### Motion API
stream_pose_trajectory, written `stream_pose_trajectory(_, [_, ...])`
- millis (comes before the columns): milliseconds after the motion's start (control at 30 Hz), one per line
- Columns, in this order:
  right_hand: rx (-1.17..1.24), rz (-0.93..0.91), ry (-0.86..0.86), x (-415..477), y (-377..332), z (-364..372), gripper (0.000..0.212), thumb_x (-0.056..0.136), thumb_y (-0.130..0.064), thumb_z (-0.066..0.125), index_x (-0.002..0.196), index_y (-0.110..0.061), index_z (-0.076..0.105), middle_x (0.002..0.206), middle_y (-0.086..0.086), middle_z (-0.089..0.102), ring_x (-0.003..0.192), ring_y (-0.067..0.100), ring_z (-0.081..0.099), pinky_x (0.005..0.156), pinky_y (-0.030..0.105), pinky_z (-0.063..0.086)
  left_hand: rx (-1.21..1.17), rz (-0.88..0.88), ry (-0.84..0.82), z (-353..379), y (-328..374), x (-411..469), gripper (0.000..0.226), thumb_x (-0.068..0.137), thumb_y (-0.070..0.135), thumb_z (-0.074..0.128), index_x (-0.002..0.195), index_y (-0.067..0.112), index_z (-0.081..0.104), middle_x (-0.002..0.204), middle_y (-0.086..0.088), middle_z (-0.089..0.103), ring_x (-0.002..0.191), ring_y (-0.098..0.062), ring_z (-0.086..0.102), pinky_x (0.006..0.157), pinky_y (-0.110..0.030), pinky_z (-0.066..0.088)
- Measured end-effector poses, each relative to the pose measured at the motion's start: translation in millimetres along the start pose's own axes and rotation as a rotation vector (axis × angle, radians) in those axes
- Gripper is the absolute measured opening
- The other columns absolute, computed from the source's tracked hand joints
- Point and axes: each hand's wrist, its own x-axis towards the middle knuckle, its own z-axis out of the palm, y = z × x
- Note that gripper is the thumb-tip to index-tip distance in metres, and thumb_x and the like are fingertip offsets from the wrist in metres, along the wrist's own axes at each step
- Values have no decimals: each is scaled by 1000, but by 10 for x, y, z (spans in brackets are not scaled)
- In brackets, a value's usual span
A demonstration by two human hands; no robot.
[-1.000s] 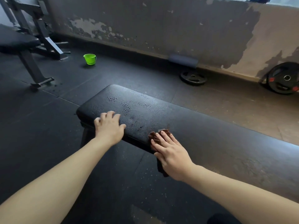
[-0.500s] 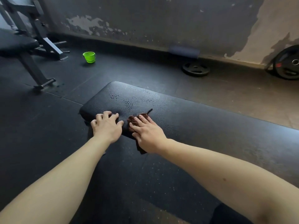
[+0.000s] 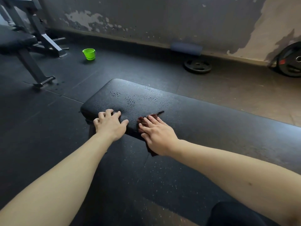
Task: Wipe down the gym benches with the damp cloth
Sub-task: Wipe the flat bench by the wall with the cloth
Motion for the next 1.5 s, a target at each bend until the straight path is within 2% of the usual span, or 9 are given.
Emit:
stream_pose_trajectory(233, [33,-12,-47,250,92,-53,51,108,-39,40,158,-28,39,170,1,24,159,19,11,129,38,4,104,-26,-100,-109,65,-42,88,85,85,35,156,34,31,164,1,22,148,-30,19,116,-51,22])
stream_pose_trajectory(367, [12,159,-45,111,578,-206,51,109,-39,37,158,-27,39,170,1,23,158,19,12,128,38,5,173,-37,-169,-159,124,-55,106,77,94,36,159,29,23,166,-2,17,149,-32,17,115,-51,24])
stream_pose_trajectory(500, [-60,403,-27,11,923,-288,53,108,-36,29,158,-21,37,169,7,24,157,25,15,128,43,9,212,-42,-175,-196,189,-29,106,75,93,42,156,25,32,162,-6,25,146,-33,23,112,-49,27])
stream_pose_trajectory(633, [-82,552,-2,172,650,-156,57,106,-40,28,158,-18,33,169,13,22,156,32,13,127,50,7,228,-57,-210,-261,266,34,99,73,90,52,146,23,48,155,-8,33,141,-33,29,110,-47,30])
stream_pose_trajectory(833, [-34,313,-41,354,224,-66,57,107,-41,31,160,-20,32,170,11,17,158,31,9,127,49,3,255,-89,-242,-325,332,93,104,68,91,58,143,20,51,152,-8,35,139,-33,32,110,-46,32])
stream_pose_trajectory(1000, [9,131,-53,201,493,-158,51,109,-39,37,159,-27,36,171,2,19,158,22,10,128,39,3,243,-104,-244,-344,362,122,107,66,90,62,144,18,50,153,-8,35,139,-32,33,111,-45,33])
stream_pose_trajectory(1167, [-32,420,-37,221,1122,-274,53,109,-38,27,161,-25,30,171,6,16,158,25,9,128,45,5,238,-75,-229,-277,302,125,101,69,91,57,140,20,53,150,-8,36,136,-33,33,109,-45,34])
stream_pose_trajectory(1300, [-45,597,-28,438,1122,-216,58,107,-39,26,161,-20,28,171,10,15,158,32,8,127,51,3,243,-73,-227,-253,301,129,98,70,91,56,140,21,53,150,-9,36,136,-33,32,108,-45,33])
stream_pose_trajectory(1500, [-12,408,-75,834,540,-134,60,105,-40,29,162,-20,28,172,11,12,158,32,6,127,54,2,230,-88,-225,-283,336,152,103,67,89,62,140,17,55,150,-10,36,137,-34,33,109,-46,34])
